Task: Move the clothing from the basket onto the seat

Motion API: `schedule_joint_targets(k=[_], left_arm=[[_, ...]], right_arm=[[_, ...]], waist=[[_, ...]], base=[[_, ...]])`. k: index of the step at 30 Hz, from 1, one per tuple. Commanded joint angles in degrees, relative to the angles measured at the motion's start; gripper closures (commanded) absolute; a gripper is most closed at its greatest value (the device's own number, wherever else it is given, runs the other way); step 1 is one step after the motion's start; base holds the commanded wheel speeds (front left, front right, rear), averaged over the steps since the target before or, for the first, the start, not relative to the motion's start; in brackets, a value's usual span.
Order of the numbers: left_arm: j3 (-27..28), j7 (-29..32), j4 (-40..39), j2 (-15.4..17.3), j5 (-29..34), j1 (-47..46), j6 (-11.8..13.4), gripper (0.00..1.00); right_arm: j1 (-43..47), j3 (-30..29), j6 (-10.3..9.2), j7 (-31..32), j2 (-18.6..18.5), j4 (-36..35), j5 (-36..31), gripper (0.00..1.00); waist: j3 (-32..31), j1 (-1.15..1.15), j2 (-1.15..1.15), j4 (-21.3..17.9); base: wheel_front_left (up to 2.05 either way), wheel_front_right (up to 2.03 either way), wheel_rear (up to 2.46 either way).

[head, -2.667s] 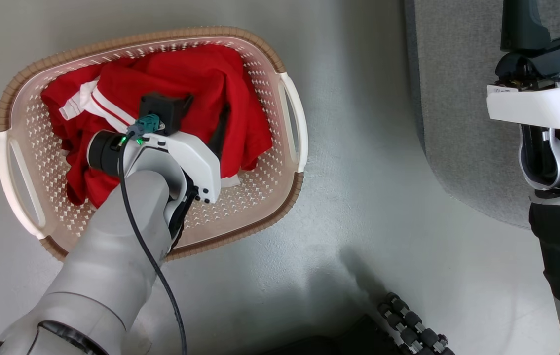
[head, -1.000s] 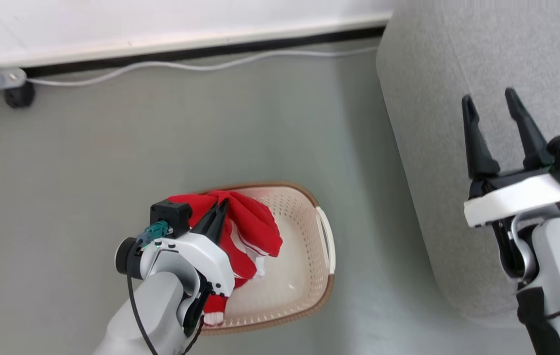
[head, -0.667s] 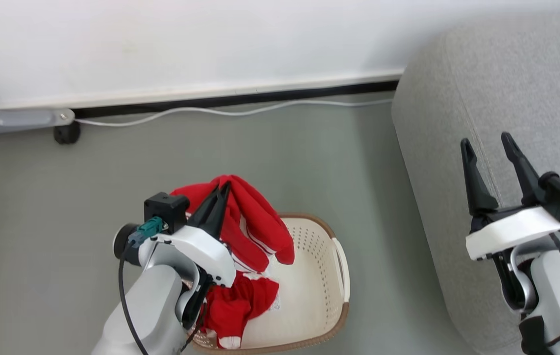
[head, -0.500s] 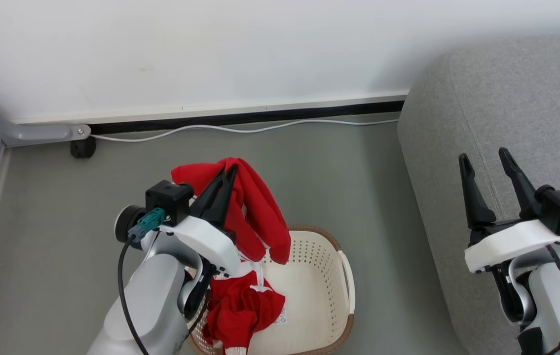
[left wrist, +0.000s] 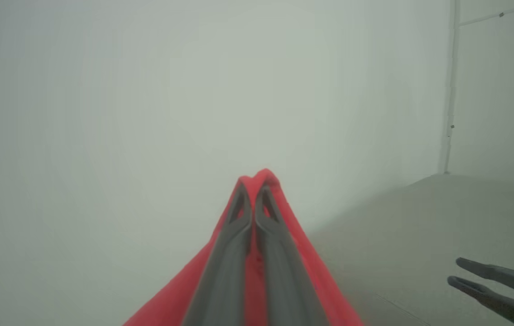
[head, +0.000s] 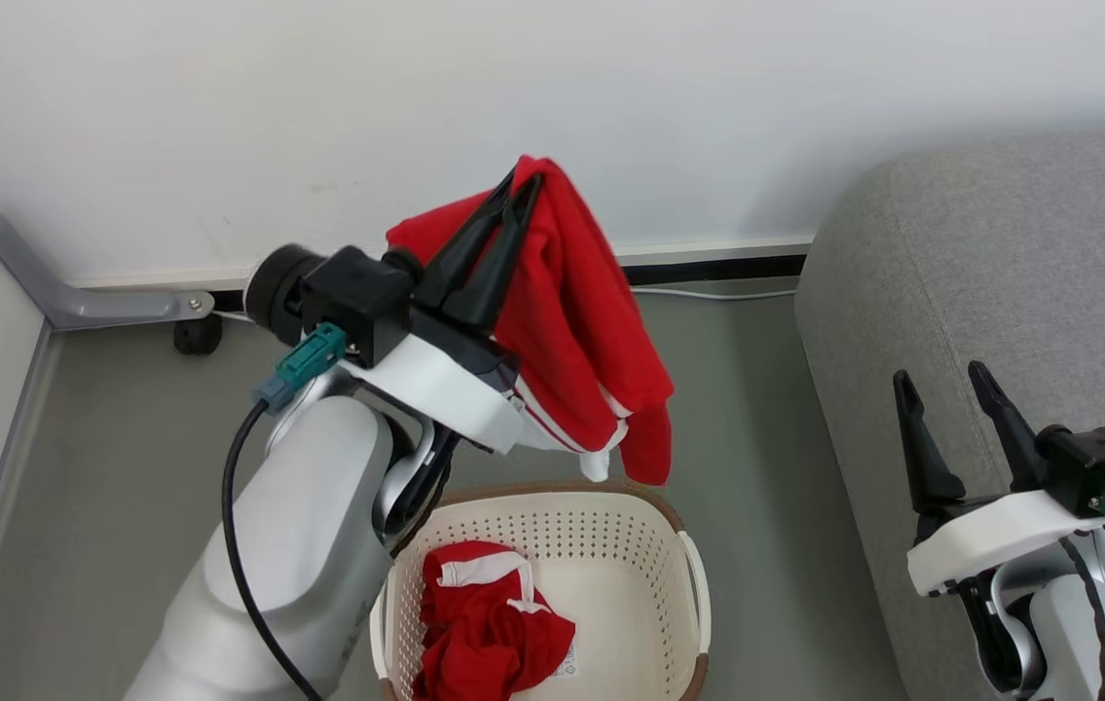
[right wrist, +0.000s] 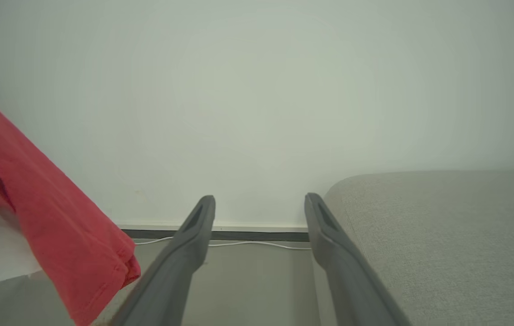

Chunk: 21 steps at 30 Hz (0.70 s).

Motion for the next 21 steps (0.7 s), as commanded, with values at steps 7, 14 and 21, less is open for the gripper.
schedule_joint_targets(k=[7, 14, 21], left_arm=[[-0.25, -0.35, -4.17, 2.29, -1.47, -6.01, -0.38, 1.00], [-0.61, -0.35, -4.39, 2.26, -1.91, -6.65, -0.39, 1.00], [-1.00, -0.35, -4.33, 1.92, -1.78, -6.36, -0.39, 1.00]], right_arm=[[0.31, 1.14, 0.23, -0.35, 0.12, -0.68, -0.57, 0.00], [-0.30, 1.57, 0.23, -0.35, 0.19, -1.90, -0.18, 0.00], [-2.65, 8.36, 0.23, -0.35, -1.16, -9.50, 4.44, 0.00]], waist=[[-0.67, 0.00, 0.00, -0.01], [-0.33, 0.00, 0.00, -0.15], [0.16, 0.00, 0.00, -0.32]], base=[[0.00, 0.00, 0.00], [0.00, 0.00, 0.00], [0.00, 0.00, 0.00]])
